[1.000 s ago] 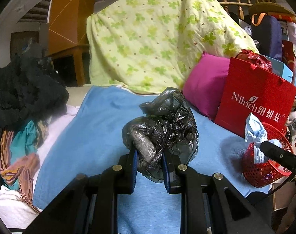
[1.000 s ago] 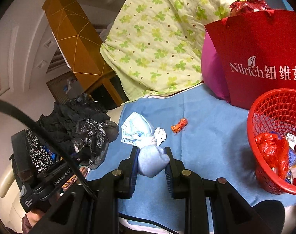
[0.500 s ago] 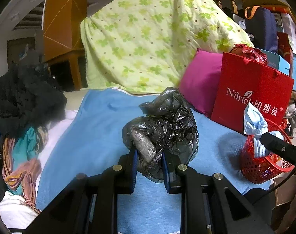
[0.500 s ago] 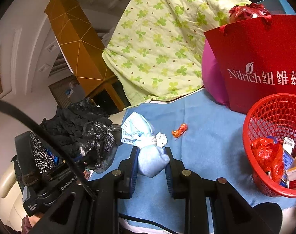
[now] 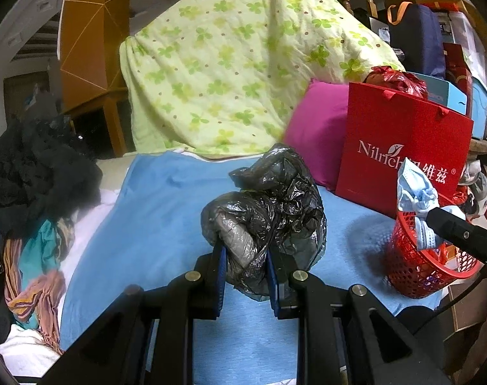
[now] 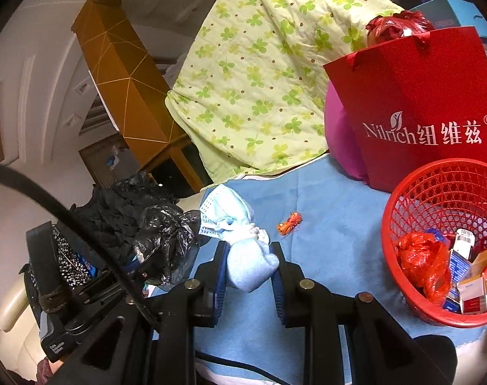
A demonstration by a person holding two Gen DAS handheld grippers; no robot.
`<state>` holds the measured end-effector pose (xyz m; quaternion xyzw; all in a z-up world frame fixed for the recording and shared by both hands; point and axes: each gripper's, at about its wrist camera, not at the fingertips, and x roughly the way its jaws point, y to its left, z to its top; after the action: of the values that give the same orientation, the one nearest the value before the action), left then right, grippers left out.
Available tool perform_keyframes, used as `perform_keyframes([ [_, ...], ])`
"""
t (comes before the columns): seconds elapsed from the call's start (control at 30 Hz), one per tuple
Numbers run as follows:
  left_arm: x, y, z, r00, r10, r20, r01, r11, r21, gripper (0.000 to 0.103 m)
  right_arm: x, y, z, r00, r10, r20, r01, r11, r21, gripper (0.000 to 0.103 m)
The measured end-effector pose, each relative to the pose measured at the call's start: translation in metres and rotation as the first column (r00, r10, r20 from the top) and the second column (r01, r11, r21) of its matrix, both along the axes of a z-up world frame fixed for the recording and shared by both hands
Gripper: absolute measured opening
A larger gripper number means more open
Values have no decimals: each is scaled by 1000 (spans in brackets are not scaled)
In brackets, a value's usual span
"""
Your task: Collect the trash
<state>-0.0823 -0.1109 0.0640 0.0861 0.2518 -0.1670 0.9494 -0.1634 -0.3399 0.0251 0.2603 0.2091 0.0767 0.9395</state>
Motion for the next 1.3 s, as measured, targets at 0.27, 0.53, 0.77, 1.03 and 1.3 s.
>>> perform_keyframes([
  [0.27, -3, -4, 1, 1000, -7, -2, 7, 1000, 3, 23, -5, -1, 1, 1000, -6, 6, 6, 1000, 1, 27],
  [0.53, -6, -9, 2, 1000, -18, -1, 18, 1000, 12, 23, -11, -7, 2, 1000, -16, 12, 16, 1000, 12, 27],
  [0.77, -6, -11, 2, 999, -37, -4, 37, 999, 17, 23, -14, -10, 2, 1000, -25, 11, 25, 999, 20, 27],
  [1.03, -8, -15, 1, 999, -49, -5, 49, 998, 26, 23, -20, -11, 3, 999, -34, 13, 34, 999, 26, 27],
  [1.3, -9, -15, 1, 998, -65, -9, 65, 997, 35, 23, -26, -11, 6, 999, -49, 15, 48, 998, 32, 27],
])
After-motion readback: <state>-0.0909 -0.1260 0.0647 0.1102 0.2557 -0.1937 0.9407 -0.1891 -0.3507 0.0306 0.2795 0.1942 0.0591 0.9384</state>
